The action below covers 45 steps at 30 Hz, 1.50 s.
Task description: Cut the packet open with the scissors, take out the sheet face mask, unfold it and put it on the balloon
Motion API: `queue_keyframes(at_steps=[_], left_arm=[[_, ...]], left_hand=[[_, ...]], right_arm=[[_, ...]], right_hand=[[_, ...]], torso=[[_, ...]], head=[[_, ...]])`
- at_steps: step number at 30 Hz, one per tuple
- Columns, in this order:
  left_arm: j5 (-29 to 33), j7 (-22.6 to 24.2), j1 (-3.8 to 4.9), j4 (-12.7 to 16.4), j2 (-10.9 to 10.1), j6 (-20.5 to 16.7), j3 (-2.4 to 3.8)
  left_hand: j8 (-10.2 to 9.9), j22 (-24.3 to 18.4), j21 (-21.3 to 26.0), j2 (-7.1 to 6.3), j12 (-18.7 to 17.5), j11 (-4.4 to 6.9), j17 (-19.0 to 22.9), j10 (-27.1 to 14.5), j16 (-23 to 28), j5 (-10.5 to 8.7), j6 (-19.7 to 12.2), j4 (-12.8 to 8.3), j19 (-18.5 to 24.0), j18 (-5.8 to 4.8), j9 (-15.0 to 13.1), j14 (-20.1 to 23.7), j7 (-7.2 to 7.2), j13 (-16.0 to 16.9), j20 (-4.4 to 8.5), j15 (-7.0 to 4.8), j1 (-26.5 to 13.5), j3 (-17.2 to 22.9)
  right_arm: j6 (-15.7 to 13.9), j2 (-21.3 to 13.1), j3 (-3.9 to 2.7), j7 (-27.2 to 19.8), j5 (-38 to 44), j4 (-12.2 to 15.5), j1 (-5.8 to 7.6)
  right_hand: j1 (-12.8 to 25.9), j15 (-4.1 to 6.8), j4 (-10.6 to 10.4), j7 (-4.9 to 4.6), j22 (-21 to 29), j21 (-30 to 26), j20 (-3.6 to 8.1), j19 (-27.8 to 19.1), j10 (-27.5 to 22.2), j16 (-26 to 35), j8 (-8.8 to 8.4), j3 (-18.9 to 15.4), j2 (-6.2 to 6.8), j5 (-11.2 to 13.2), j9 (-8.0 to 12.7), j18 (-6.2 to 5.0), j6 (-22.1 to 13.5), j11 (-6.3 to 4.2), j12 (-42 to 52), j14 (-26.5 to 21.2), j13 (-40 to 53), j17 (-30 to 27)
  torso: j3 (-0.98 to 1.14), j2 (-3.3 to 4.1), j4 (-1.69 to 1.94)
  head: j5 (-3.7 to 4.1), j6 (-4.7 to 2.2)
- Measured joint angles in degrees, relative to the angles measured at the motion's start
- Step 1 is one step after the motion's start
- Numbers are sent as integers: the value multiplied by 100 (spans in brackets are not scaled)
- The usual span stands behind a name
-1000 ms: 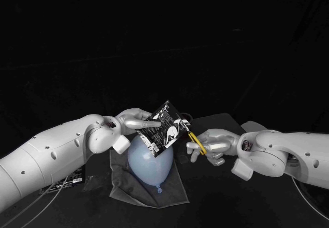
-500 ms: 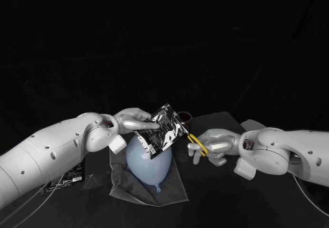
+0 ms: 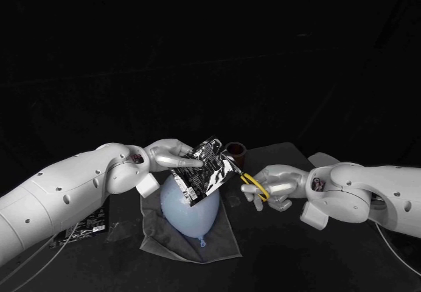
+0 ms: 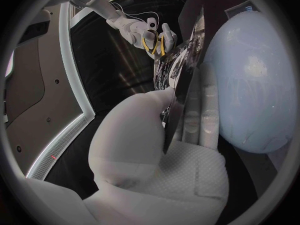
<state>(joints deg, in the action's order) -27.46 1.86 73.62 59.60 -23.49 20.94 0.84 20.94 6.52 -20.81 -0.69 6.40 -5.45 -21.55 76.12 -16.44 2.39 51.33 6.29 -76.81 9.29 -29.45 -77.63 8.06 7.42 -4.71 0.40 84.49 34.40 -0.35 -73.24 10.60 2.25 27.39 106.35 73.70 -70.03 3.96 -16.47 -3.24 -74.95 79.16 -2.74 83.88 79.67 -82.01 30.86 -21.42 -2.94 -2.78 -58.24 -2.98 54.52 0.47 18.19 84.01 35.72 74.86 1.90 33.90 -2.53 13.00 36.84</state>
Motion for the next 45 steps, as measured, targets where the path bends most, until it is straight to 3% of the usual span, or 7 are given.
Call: queue_keyframes(at_steps=[4, 8, 10, 14, 20, 25, 45], left_arm=[[-17, 1, 2, 0, -9, 30, 0], [-28, 1, 4, 3, -17, 49, 1], [-31, 0, 6, 3, -23, 53, 3], [-39, -3, 8, 4, -33, 57, 4], [-44, -9, 8, 18, -35, 74, 4], [-47, -13, 8, 25, -35, 89, 4], [-191, -1, 8, 137, -70, 197, 3]], left_hand=[[0, 0, 0, -24, 4, 2, -15, 19, -2, 7, -8, 0, 0, 0, 0, -10, -8, 9, 0, -9, -24, 0], [0, 0, -23, -23, 28, 2, -33, 19, -2, 24, -9, 0, 0, 1, 0, -11, -9, 43, 0, -9, -55, 0], [0, 5, -23, -23, 29, 2, -33, 20, -26, 24, -9, 0, 0, 1, 0, -11, -9, 44, 0, -9, -69, 0], [0, 5, -23, -30, 30, 3, -34, 20, -26, 24, -10, 0, 0, 2, 0, -13, -9, 45, 0, -10, -76, 0], [-2, 5, -27, -46, 30, 13, -53, 51, -26, 24, -7, 0, 0, 4, 0, -41, -5, 44, 0, -20, -91, 0], [-12, 4, -27, -68, 30, 33, -63, 72, -25, 24, 3, 0, 0, 6, 0, -41, 5, 47, -1, -19, -113, 0], [1, 10, -26, -66, 25, 73, -97, 113, -47, 23, 17, 0, -20, 14, 0, -51, -11, 86, 19, -9, -110, 0]], right_arm=[[-19, 21, 1, -1, 0, -17, 0], [-39, 37, 4, -5, 0, -21, 0], [-49, 45, 6, -6, 1, -21, -1], [-79, 78, 9, -9, 4, -17, -3], [-155, 142, 11, -26, 5, -3, -3], [-226, 171, 12, -45, 6, -3, -3], [-338, 231, 10, -89, -44, -129, -2]], right_hand=[[-58, 77, 10, 93, 1, 104, 71, 12, -34, -44, 349, -327, -181, 0, -462, 2, -16, -47, 1180, 3, 1316, 6], [-117, 92, 5, 111, 3, 104, 110, 11, -152, -44, 381, -334, -268, 0, -617, 4, -122, -162, 986, 10, 1235, 23], [-177, 96, 5, 29, 4, 7, 110, 11, -433, -42, 209, -334, -328, 0, -603, 4, -317, -143, 586, 18, 1036, 24], [-188, -180, 5, -263, 4, -235, -54, -149, -1082, 80, -300, -333, -335, 0, -410, 6, -696, 145, -113, -2, 618, -71], [133, -539, -43, -669, 3, -561, -437, -376, -1720, 179, -1168, 254, 363, 0, 104, 7, -1206, 554, -981, -4, -343, -298], [400, -622, -53, -719, 1, -740, -560, -489, -1859, 214, -1410, 917, 859, 0, 338, -60, -1317, 650, -1168, 0, -767, -420], [490, -622, -52, -727, 3, -740, -560, -489, -1678, 223, -1334, 1102, 867, 0, 436, -95, -1180, 597, -1137, 0, -1066, -452]], torso=[[0, 0, 0], [0, 1, -1], [-1, 1, -1], [2, 1, -2], [3, 1, -2], [3, 1, -4], [2, 0, -5]], head=[[15, -9], [24, -23], [27, -34], [34, -50], [36, -68], [43, -76], [38, -70]])
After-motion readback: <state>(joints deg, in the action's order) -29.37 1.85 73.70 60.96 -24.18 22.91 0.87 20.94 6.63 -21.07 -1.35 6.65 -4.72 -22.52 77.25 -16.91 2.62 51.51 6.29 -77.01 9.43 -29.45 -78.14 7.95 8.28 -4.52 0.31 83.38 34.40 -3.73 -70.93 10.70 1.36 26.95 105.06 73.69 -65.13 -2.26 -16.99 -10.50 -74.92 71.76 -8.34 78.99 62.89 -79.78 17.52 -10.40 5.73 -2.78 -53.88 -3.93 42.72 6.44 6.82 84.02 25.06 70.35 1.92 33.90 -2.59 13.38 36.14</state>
